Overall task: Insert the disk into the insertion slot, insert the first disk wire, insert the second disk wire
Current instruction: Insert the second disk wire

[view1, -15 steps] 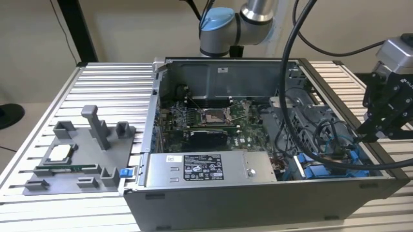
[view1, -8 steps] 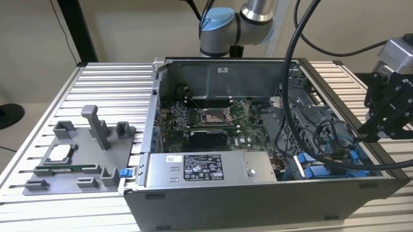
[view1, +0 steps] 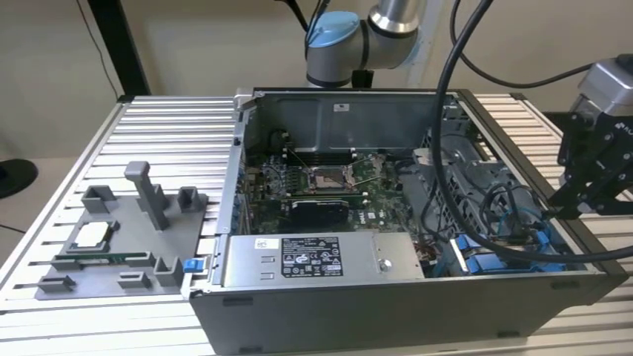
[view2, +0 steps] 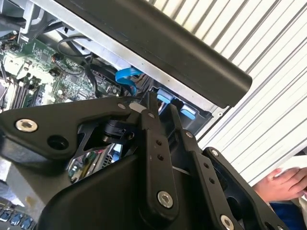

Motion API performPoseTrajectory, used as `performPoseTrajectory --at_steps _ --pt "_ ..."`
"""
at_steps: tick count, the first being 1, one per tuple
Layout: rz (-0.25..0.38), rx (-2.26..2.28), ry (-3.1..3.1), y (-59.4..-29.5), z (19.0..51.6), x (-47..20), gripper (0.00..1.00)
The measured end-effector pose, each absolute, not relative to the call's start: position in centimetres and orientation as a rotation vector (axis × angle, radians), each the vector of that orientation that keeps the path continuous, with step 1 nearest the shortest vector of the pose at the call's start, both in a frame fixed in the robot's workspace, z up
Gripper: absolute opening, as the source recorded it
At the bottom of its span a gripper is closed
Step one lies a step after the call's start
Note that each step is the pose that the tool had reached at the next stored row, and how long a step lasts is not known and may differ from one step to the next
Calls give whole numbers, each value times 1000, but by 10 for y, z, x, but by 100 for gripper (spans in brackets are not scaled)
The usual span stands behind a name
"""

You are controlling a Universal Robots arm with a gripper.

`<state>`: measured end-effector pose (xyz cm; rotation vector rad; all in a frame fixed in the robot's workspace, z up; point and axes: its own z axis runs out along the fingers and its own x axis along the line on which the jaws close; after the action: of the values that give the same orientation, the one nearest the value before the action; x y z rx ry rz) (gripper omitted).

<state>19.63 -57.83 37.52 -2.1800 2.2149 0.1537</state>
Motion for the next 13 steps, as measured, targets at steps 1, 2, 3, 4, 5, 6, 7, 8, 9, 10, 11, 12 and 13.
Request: performPoseTrajectory --at_steps 1,2,3,4,5,6,7,8,9,10,11,12,13 --pt "154 -2180 2215 -578 375 196 100" --pt "154 -2180 2215 -578 374 196 100" --pt "154 -2180 2215 -578 374 196 100" --pt "154 -2180 2215 -578 373 196 100" --pt "154 -2180 2215 -578 372 196 100" --pt "154 -2180 2215 -578 371 196 100" --pt "154 -2180 2215 -578 370 196 100" --pt "154 -2180 2215 -578 369 196 100" --pt "154 -2180 2215 -578 368 196 100" --pt "154 -2180 2215 -578 368 196 100" --pt "155 -2180 2215 -578 367 196 100" --pt "156 -2180 2215 -578 367 196 100" --pt "158 -2181 2216 -578 366 196 100"
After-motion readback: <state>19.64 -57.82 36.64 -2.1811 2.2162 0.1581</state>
